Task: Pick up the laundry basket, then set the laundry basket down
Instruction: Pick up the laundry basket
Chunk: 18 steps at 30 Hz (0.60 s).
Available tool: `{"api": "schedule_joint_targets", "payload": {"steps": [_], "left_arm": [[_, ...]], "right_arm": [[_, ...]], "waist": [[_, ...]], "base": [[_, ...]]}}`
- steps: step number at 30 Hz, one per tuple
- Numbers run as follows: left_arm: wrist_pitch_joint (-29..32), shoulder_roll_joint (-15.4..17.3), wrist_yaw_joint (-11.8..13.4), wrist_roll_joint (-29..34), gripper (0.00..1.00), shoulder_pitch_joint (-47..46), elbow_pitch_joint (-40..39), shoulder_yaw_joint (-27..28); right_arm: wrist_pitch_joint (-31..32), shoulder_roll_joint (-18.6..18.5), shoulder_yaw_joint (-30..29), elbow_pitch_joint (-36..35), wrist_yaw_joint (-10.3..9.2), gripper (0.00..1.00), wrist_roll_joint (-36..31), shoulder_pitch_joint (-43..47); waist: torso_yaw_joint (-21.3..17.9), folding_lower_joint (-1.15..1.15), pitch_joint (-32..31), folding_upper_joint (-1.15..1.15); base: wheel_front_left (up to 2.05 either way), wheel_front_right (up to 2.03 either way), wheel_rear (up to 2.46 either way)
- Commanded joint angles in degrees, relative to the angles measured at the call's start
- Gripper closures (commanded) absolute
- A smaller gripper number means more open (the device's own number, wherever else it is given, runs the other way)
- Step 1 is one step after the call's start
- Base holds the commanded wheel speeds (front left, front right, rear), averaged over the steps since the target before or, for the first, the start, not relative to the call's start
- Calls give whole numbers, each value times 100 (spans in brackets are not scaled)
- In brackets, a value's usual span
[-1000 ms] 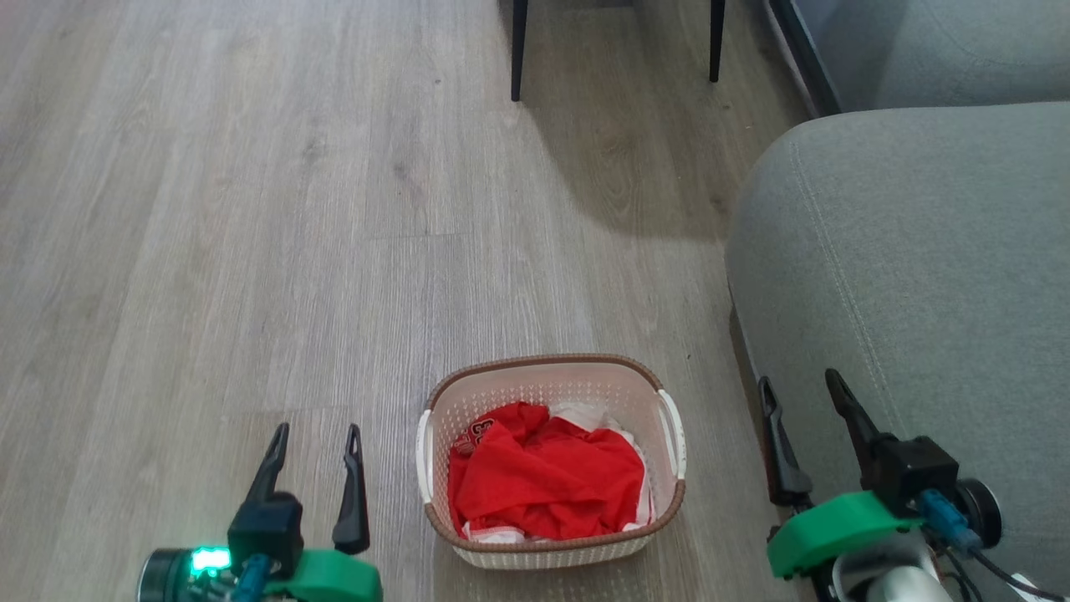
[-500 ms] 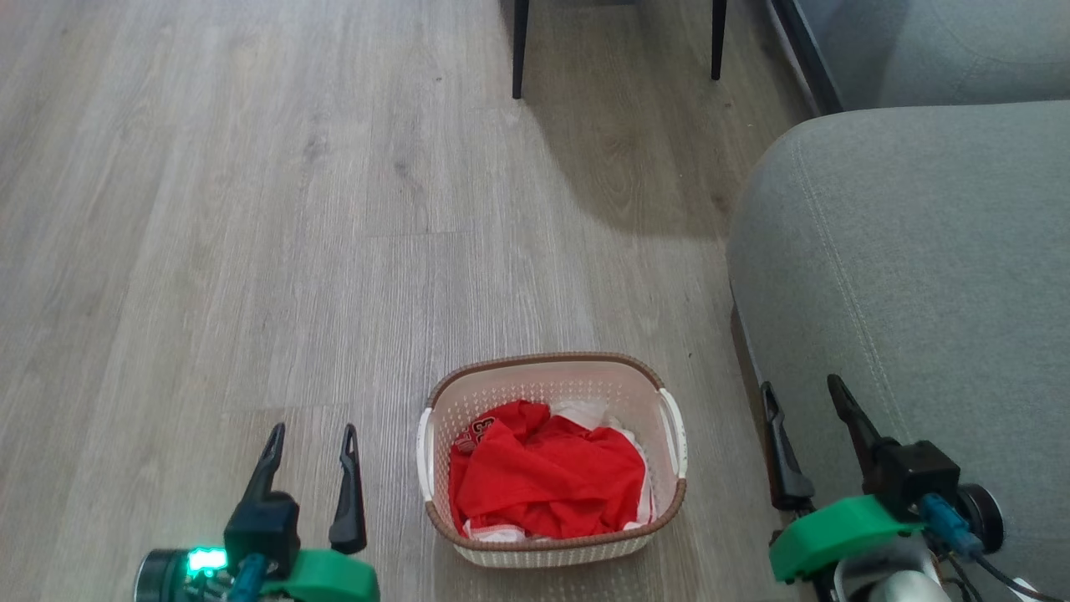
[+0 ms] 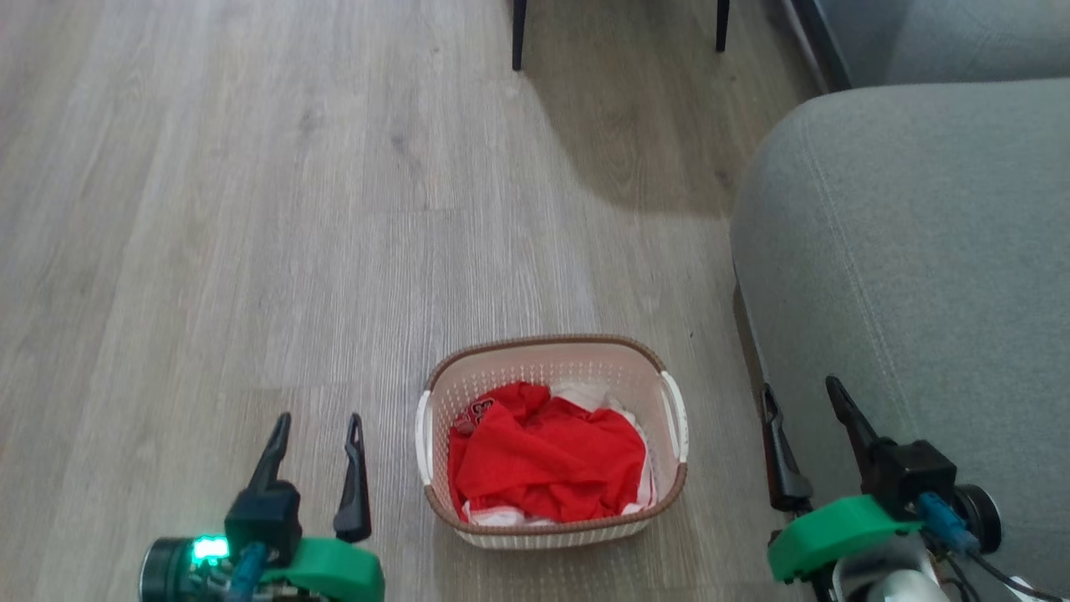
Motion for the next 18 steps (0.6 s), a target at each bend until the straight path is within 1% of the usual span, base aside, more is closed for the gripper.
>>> {"api": "schedule_joint_targets", "payload": {"steps": [1,9,18], "left_arm": [[-56,-25,-1,-71,0,-367,-149,199],[-56,-54,-44,-227,0,-794,33,290],[-56,-69,-106,-336,0,-1546,400,308]], "right_arm": [[-77,-65,134,-133,-9,0,-48,-339],[-77,-65,116,66,-9,0,-104,-931],[-77,-65,70,588,-9,0,-213,-1769]], "waist": [[-4,0,131,0],[-39,0,897,0],[-34,0,1905,0]], "base": [[0,0,0],[0,0,0],[0,0,0]]}}
